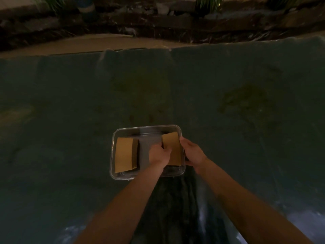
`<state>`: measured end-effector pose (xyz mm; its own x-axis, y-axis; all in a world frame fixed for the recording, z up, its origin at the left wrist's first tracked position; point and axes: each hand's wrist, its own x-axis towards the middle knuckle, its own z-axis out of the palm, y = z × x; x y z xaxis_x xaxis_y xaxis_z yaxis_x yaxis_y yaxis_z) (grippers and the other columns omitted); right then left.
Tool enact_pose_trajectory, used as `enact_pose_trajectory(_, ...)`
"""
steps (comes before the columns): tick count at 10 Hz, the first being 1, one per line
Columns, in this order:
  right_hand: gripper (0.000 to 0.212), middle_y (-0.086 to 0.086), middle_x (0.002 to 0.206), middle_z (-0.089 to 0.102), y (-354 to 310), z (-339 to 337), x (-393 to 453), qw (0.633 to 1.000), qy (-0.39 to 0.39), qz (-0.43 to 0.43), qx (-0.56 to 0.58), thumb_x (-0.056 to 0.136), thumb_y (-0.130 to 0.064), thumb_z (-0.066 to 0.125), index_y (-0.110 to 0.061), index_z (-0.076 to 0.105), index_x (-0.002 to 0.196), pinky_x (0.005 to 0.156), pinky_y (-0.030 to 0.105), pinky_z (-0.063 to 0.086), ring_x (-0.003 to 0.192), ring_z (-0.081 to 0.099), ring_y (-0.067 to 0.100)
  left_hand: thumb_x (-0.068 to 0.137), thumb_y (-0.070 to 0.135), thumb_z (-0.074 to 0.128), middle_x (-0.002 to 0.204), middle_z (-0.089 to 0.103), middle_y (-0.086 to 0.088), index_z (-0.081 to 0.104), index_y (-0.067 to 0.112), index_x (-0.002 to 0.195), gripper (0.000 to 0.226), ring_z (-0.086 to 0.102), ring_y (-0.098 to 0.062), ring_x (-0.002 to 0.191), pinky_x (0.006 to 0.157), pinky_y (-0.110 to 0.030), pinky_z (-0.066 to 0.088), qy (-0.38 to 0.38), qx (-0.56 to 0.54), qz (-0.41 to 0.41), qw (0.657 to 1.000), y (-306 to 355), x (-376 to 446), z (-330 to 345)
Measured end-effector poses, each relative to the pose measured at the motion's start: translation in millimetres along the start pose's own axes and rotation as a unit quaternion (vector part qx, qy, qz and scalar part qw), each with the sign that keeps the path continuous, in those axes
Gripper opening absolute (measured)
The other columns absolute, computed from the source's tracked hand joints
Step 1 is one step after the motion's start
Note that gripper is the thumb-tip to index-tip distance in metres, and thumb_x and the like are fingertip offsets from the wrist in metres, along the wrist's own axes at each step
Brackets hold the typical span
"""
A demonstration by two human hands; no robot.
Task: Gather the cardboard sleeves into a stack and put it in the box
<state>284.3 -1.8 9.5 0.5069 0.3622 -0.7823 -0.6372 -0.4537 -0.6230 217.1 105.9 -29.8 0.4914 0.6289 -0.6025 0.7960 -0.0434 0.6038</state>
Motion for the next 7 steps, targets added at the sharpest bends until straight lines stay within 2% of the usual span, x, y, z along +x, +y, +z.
enact_pose_trajectory(1,0.047,-0.004,0.099,0.062,1,1,1,1.000,0.004,-0.001,-0.001,0.099,-0.053,0.042,-0.025,0.054,0.134,0.080,0.037,0.052,0.090,0.061,0.016,0.098,0.027,0.053,0.097,0.060,0.002,0.055,0.027,0.085,0.014,0.056,-0.010,0.084,0.067,-0.021,0.039,0.010,0.035,0.004,0.999,0,0,2)
enact_pose_trajectory(2,0.055,-0.001,0.111,0.059,3,4,2,1.000,0.011,0.001,-0.016,0.098,-0.057,0.039,-0.025,0.049,0.141,0.089,0.039,0.050,0.101,0.058,0.021,0.101,0.023,0.047,0.116,0.058,-0.011,0.055,0.018,0.096,0.012,0.057,-0.019,0.101,0.087,-0.031,0.047,0.020,0.122,0.010,0.992,3,-1,10)
enact_pose_trajectory(3,0.060,0.005,0.125,0.054,4,5,1,0.999,0.019,0.001,-0.033,0.097,-0.060,0.036,-0.025,0.043,0.145,0.091,0.038,0.047,0.110,0.054,0.024,0.100,0.019,0.046,0.128,0.050,-0.015,0.054,0.011,0.117,0.020,0.051,-0.026,0.117,0.097,-0.037,0.043,0.005,0.161,0.009,0.987,6,-2,15)
enact_pose_trajectory(4,0.063,0.010,0.140,0.051,2,5,-2,0.999,0.006,0.015,-0.031,0.097,-0.062,0.034,-0.023,0.042,0.146,0.100,0.041,0.045,0.122,0.052,0.028,0.100,0.019,0.047,0.139,0.039,-0.018,0.045,0.008,0.133,0.035,0.045,-0.031,0.124,0.105,-0.041,0.040,-0.028,0.163,-0.008,0.986,14,-8,11)
enact_pose_trajectory(5,0.064,0.010,0.129,0.058,0,5,-7,0.999,-0.004,0.036,-0.010,0.096,-0.064,0.035,-0.018,0.049,0.139,0.097,0.041,0.048,0.113,0.057,0.027,0.102,0.024,0.043,0.140,0.038,-0.017,0.047,0.010,0.132,0.033,0.049,-0.030,0.120,0.104,-0.041,0.041,-0.045,0.123,-0.026,0.991,16,-12,4)
enact_pose_trajectory(6,0.059,0.009,0.112,0.066,-4,2,-19,0.999,-0.018,0.017,0.030,0.097,-0.062,0.034,-0.015,0.063,0.119,0.082,0.037,0.053,0.098,0.063,0.023,0.104,0.030,0.036,0.135,0.046,-0.017,0.049,0.012,0.132,0.036,0.055,-0.025,0.106,0.099,-0.040,0.045,-0.049,0.051,-0.023,0.997,16,-20,-15)
enact_pose_trajectory(7,0.057,0.011,0.131,0.061,-4,-5,-32,0.999,-0.005,-0.017,0.039,0.099,-0.057,0.035,-0.016,0.058,0.131,0.092,0.039,0.050,0.115,0.059,0.025,0.105,0.031,0.035,0.116,0.059,-0.013,0.056,0.013,0.119,0.032,0.059,-0.020,0.092,0.087,-0.038,0.049,-0.010,-0.002,0.007,1.000,15,-31,-32)
